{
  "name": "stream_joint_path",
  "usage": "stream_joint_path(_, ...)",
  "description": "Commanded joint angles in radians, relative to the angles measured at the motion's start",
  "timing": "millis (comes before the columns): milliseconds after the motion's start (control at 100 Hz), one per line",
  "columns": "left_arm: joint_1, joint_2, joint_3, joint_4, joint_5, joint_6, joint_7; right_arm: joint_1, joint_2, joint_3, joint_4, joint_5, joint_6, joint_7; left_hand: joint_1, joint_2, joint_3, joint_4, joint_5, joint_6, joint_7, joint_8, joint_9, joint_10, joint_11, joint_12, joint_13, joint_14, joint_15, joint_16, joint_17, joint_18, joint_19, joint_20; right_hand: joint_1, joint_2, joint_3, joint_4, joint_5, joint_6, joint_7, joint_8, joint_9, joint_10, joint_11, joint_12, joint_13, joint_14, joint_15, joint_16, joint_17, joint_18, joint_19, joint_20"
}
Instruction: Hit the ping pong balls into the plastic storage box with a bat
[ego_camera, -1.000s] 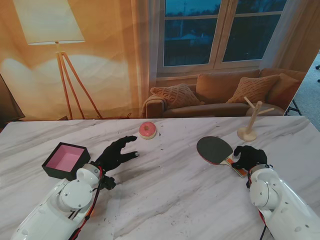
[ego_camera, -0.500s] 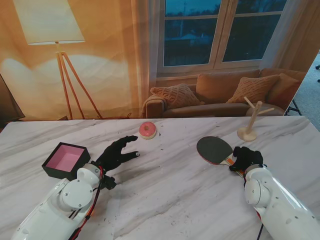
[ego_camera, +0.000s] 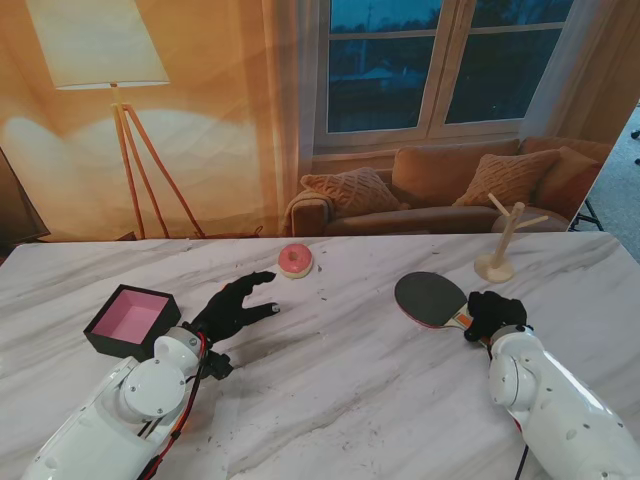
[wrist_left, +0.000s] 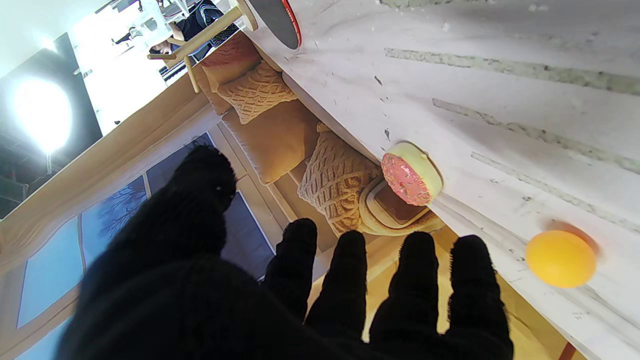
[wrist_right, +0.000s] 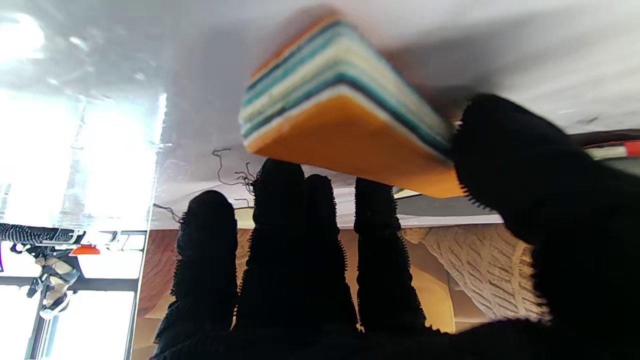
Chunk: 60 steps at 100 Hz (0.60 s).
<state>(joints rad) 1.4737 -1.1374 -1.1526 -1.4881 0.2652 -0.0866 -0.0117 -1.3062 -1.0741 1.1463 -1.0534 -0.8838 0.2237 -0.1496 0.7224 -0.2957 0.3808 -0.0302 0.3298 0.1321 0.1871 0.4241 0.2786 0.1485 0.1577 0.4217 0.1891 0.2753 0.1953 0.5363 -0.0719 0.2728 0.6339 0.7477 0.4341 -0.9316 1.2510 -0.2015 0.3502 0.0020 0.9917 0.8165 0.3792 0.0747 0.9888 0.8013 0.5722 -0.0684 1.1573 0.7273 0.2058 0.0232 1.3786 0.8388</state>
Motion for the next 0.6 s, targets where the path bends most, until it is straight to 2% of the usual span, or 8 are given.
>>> stream_joint_path(0, 0.002, -0.004, 0.002, -0.001, -0.002, 0.003, -0.017, 0.003, -0.001, -0.006, 0.029, 0.007, 0.002, 0.001, -0.013, 0.014, -0.028, -0.002, 0.021, -0.024, -0.015, -0.012, 0.005, 0.005, -0.013, -0.01, 0.007, -0.006, -0.007, -0.005, -0.021, -0.007, -0.017, -0.014, 0.054, -0.015, 0.079, 0.027, 0.048, -0.016, 0.007, 0.001, 0.024, -0.005, 0.013, 0.017, 0.026, -0.018, 0.03, 0.015, 0.009, -0.002, 0.031, 0.015)
stream_joint_path(130, -0.002, -0.004, 0.006, 0.001, -0.006, 0.004, -0.02, 0.017, -0.004, -0.016, 0.057, 0.019, 0.001, -0.02, -0.012, 0.016, -0.032, -0.002, 0.023, -0.025, -0.014, -0.012, 0.005, 0.006, -0.014, -0.01, 0.007, -0.005, -0.007, -0.005, -0.021, -0.007, -0.018, -0.012, 0.104, 0.043, 0.087, 0.045, 0.125, -0.054, 0.028, 0.014, 0.039, -0.009, 0.01, 0.014, 0.032, -0.018, 0.03, 0.007, 0.012, -0.001, 0.031, 0.011)
stream_joint_path(180, -0.004, -0.004, 0.008, 0.002, -0.007, 0.004, -0.021, 0.02, -0.005, -0.02, 0.067, 0.021, 0.002, -0.027, -0.012, 0.018, -0.033, -0.002, 0.023, -0.025, -0.015, -0.012, 0.006, 0.005, -0.014, -0.01, 0.007, -0.006, -0.008, -0.005, -0.021, -0.007, -0.018, -0.012, 0.136, 0.061, 0.076, -0.041, 0.17, -0.074, 0.053, -0.036, 0.049, -0.008, 0.004, 0.009, 0.034, -0.017, 0.031, -0.001, 0.023, 0.004, 0.027, -0.001)
stream_joint_path(300, -0.006, -0.004, 0.01, 0.004, -0.011, 0.005, -0.022, 0.027, -0.01, -0.026, 0.087, 0.033, 0.01, -0.05, -0.011, 0.02, -0.036, -0.002, 0.024, -0.023, -0.015, -0.012, 0.006, 0.006, -0.014, -0.01, 0.006, -0.005, -0.008, -0.005, -0.022, -0.008, -0.02, -0.012, 0.157, 0.075, 0.077, -0.074, 0.185, -0.083, 0.079, -0.1, 0.058, -0.007, -0.005, 0.001, 0.037, -0.013, 0.028, -0.01, 0.028, 0.003, 0.026, -0.014)
stream_joint_path(350, -0.006, -0.005, 0.01, 0.004, -0.011, 0.005, -0.022, 0.028, -0.012, -0.026, 0.092, 0.037, 0.012, -0.058, -0.01, 0.021, -0.037, -0.002, 0.024, -0.024, -0.015, -0.012, 0.005, 0.006, -0.014, -0.01, 0.007, -0.005, -0.008, -0.004, -0.022, -0.008, -0.022, -0.012, 0.122, 0.071, 0.082, -0.049, 0.18, -0.072, 0.049, -0.118, 0.057, -0.003, -0.014, -0.009, 0.037, -0.006, 0.015, -0.017, 0.022, 0.004, 0.023, -0.02)
stream_joint_path(400, -0.006, -0.005, 0.011, 0.005, -0.012, 0.005, -0.021, 0.028, -0.013, -0.025, 0.094, 0.04, 0.015, -0.062, -0.01, 0.021, -0.038, -0.002, 0.025, -0.025, -0.015, -0.012, 0.006, 0.007, -0.014, -0.01, 0.006, -0.004, -0.008, -0.004, -0.021, -0.008, -0.023, -0.012, 0.072, 0.058, 0.08, 0.037, 0.163, -0.051, -0.004, -0.078, 0.045, -0.001, -0.018, -0.021, 0.029, 0.0, -0.001, -0.026, 0.012, 0.005, 0.018, -0.03)
stream_joint_path(510, -0.007, -0.005, 0.011, 0.005, -0.013, 0.005, -0.02, 0.023, -0.012, -0.021, 0.089, 0.034, 0.027, -0.06, -0.009, 0.023, -0.041, -0.002, 0.025, -0.024, -0.015, -0.012, 0.006, 0.006, -0.015, -0.01, 0.006, -0.005, -0.009, -0.005, -0.021, -0.008, -0.024, -0.01, 0.01, -0.019, 0.073, 0.024, 0.153, -0.013, -0.04, -0.068, 0.038, 0.006, -0.02, -0.028, 0.018, 0.01, -0.01, -0.031, -0.003, 0.012, 0.013, -0.035)
stream_joint_path(590, -0.007, -0.006, 0.012, 0.005, -0.014, 0.006, -0.02, 0.015, -0.01, -0.017, 0.077, 0.023, 0.035, -0.053, -0.008, 0.022, -0.043, -0.001, 0.026, -0.025, -0.014, -0.012, 0.006, 0.007, -0.015, -0.01, 0.006, -0.005, -0.009, -0.004, -0.021, -0.008, -0.024, -0.009, 0.018, -0.016, 0.083, 0.023, 0.22, -0.029, -0.026, -0.064, 0.048, 0.008, -0.02, -0.03, 0.022, 0.015, -0.01, -0.032, -0.002, 0.018, 0.014, -0.035)
